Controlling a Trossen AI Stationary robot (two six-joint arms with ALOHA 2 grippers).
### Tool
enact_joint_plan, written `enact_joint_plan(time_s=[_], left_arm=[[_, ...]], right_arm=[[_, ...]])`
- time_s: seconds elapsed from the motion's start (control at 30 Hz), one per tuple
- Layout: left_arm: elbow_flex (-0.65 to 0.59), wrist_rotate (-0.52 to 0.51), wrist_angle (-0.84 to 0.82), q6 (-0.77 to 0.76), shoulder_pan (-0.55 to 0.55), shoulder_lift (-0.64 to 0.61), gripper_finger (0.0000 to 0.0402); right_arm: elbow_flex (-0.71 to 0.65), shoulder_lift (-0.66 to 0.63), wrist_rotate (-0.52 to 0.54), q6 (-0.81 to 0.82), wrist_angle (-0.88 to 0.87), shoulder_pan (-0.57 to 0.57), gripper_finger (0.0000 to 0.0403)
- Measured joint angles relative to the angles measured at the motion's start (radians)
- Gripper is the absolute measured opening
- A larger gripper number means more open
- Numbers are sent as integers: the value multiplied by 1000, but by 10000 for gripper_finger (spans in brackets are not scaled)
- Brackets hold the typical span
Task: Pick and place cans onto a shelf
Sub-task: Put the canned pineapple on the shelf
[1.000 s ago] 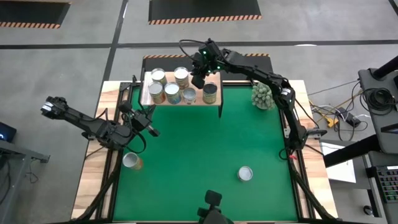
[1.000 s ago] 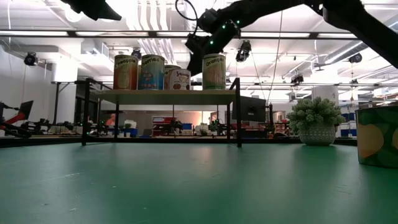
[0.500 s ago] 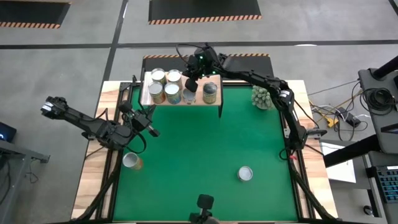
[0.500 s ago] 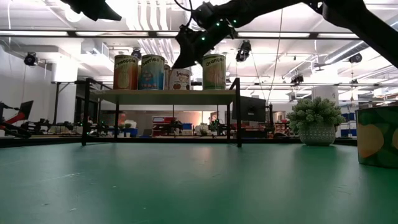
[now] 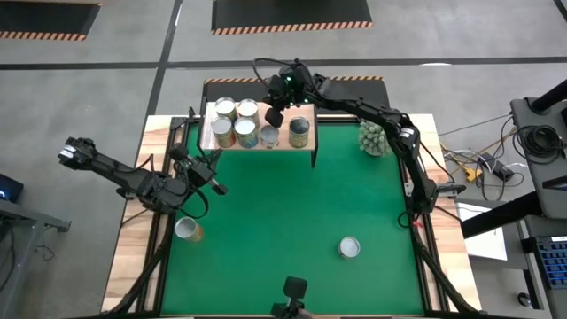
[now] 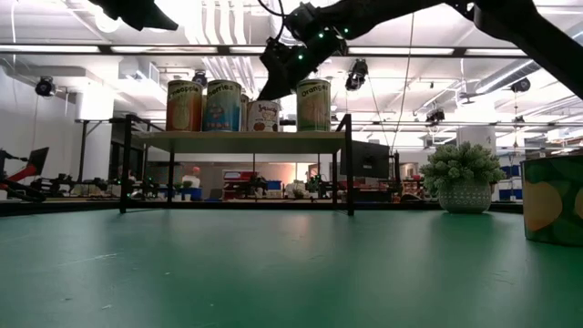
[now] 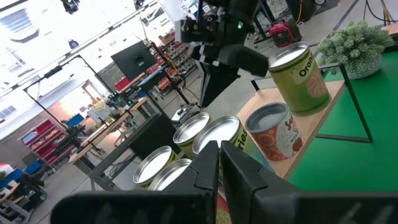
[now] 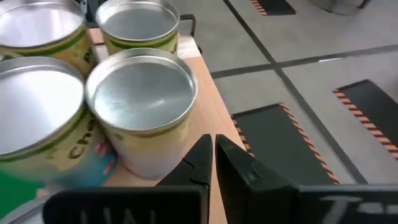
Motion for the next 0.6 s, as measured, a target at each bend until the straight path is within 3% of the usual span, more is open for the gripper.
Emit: enact_joint_plan(time_s=[0.23,0.43,0.6], left_arm=[[0,19,-1,0,0,3,0],[3,365,-5,-18,-1,4,0],[62,474,-99,-138,-2,15,0]], right_arm=[[5,-110,0,-27,-42,75,9],[-120,-264,0,-68,-84,209,9],[-373,-433,13,-65,1,328,9]])
